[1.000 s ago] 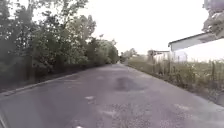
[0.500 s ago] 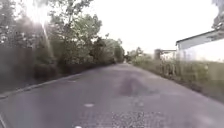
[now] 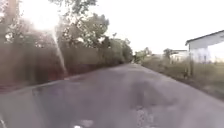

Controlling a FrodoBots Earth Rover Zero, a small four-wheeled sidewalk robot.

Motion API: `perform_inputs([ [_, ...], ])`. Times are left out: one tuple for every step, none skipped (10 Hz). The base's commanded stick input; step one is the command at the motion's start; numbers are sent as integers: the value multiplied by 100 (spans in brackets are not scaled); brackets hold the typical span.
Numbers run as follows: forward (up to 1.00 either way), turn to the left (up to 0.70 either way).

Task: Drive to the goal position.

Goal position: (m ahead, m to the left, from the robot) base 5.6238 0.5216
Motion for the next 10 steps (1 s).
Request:
perform_inputs([
  [100, 0],
  [65, 0],
  [27, 0],
  [0, 0],
  [0, -12],
  [0, -100],
  [0, -100],
  [0, -100],
  [64, -62],
  [100, -40],
])
